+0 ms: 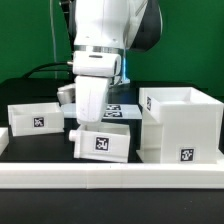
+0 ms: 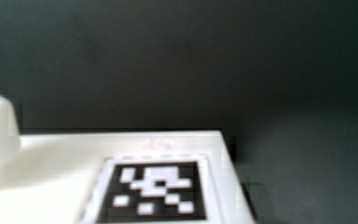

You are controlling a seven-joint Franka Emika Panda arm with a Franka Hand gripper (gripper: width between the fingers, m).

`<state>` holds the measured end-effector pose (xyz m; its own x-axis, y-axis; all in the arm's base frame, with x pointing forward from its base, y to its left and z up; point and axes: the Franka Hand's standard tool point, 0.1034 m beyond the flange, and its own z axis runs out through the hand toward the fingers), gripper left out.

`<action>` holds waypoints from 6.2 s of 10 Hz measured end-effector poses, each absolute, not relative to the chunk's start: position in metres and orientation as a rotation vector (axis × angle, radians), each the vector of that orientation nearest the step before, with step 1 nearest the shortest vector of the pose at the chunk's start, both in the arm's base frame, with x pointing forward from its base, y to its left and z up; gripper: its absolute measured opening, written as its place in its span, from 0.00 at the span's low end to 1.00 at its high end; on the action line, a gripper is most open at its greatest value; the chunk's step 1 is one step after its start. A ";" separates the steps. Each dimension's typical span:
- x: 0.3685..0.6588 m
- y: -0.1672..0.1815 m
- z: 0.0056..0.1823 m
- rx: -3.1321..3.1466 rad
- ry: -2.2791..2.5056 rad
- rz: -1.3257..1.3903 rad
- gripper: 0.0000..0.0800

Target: Assemble drawer

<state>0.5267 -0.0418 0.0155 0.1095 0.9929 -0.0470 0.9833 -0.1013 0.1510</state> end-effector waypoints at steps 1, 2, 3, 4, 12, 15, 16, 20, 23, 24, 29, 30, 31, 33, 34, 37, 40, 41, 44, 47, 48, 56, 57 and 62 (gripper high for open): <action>0.526 -0.041 0.015 2.246 2.024 0.050 0.05; 0.528 -0.041 0.016 2.245 2.023 0.052 0.05; 0.527 -0.043 0.015 2.245 2.026 0.048 0.05; 0.526 -0.051 0.015 2.248 2.023 0.046 0.05; 0.529 -0.047 0.015 2.253 2.092 0.109 0.05; 0.528 -0.049 0.014 2.259 2.086 0.108 0.05; 0.528 -0.049 0.014 2.259 2.087 0.107 0.05; 0.534 -0.046 0.016 2.271 2.135 0.036 0.05; 0.533 -0.047 0.015 2.278 2.132 0.032 0.05; 0.535 -0.045 0.016 2.279 2.140 0.023 0.05; 0.542 -0.021 0.015 2.260 2.172 0.046 0.05; 0.542 -0.023 0.014 2.263 2.169 0.045 0.05; 0.542 -0.024 0.014 2.265 2.168 0.044 0.05; 0.541 -0.023 0.013 2.262 2.175 0.039 0.05; 0.542 -0.019 0.013 2.256 2.181 0.042 0.05; 0.543 -0.008 0.012 2.238 2.202 0.047 0.05; 0.542 -0.015 0.012 2.254 2.182 0.051 0.05; 0.543 -0.015 0.011 2.244 2.172 0.079 0.05; 0.541 -0.010 0.009 2.237 2.185 0.070 0.05; 0.541 -0.007 0.009 2.237 2.182 0.065 0.05; 0.541 -0.007 0.009 2.238 2.182 0.065 0.05; 0.541 -0.006 0.009 2.254 2.177 0.045 0.05; 0.541 -0.006 0.009 2.253 2.177 0.047 0.05; 0.540 -0.006 0.008 2.251 2.178 0.050 0.05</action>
Offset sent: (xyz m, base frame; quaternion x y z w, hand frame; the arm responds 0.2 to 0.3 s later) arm 0.0000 0.0000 0.0000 0.0000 0.0650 0.0000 0.9979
